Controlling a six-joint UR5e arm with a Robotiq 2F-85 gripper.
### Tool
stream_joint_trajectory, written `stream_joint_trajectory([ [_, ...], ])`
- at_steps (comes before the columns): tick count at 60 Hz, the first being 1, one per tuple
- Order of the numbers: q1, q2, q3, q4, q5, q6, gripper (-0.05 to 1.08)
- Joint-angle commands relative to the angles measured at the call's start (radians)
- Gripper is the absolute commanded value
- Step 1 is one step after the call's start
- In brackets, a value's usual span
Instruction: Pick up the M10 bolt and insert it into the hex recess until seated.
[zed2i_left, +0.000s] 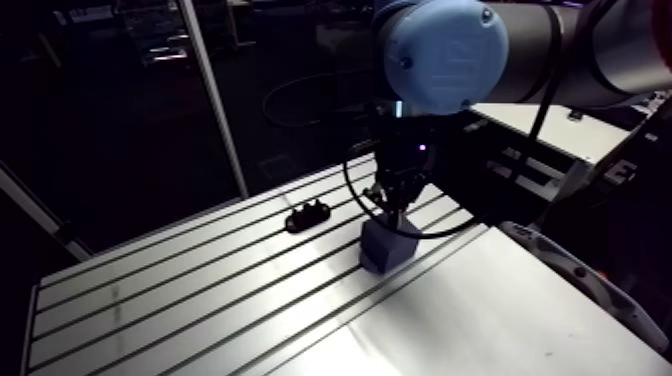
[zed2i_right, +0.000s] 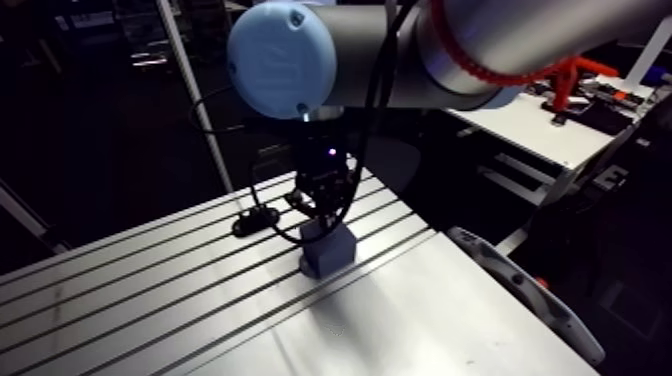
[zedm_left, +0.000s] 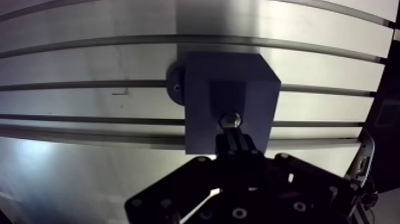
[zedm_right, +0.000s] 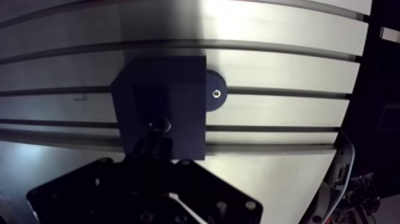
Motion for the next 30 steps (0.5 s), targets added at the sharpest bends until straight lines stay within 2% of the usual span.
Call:
stream_joint_trajectory([
  [1, 0.0, -0.005, -0.007, 0.013, -0.001, -0.003, 1.07],
  [4, 0.0, -0.008, -0.009, 0.013, -0.001, -0.002, 1.04],
  [5, 0.0, -0.012, -0.009, 0.013, -0.001, -0.001, 0.93],
  [6, 0.0, -0.012, -0.009, 0.013, -0.001, -0.001, 0.93],
  [7, 0.001, -0.017, -0.011, 0.013, 0.001, -0.001, 0.67],
  [8, 0.001, -0.017, -0.011, 0.013, 0.001, -0.001, 0.67],
  [9, 0.001, -0.02, -0.012, 0.016, 0.001, -0.003, 0.26],
  [10, 0.001, -0.02, -0.012, 0.016, 0.001, -0.003, 0.26],
  [11, 0.001, -0.023, -0.012, 0.02, 0.0, -0.002, 0.03],
  [23, 0.004, -0.073, -0.037, 0.061, 0.004, 0.007, 0.0],
  [27, 0.01, -0.091, -0.055, 0.096, 0.012, 0.025, 0.0],
  [30, 0.034, -0.115, -0.076, 0.131, 0.019, 0.061, 0.0],
])
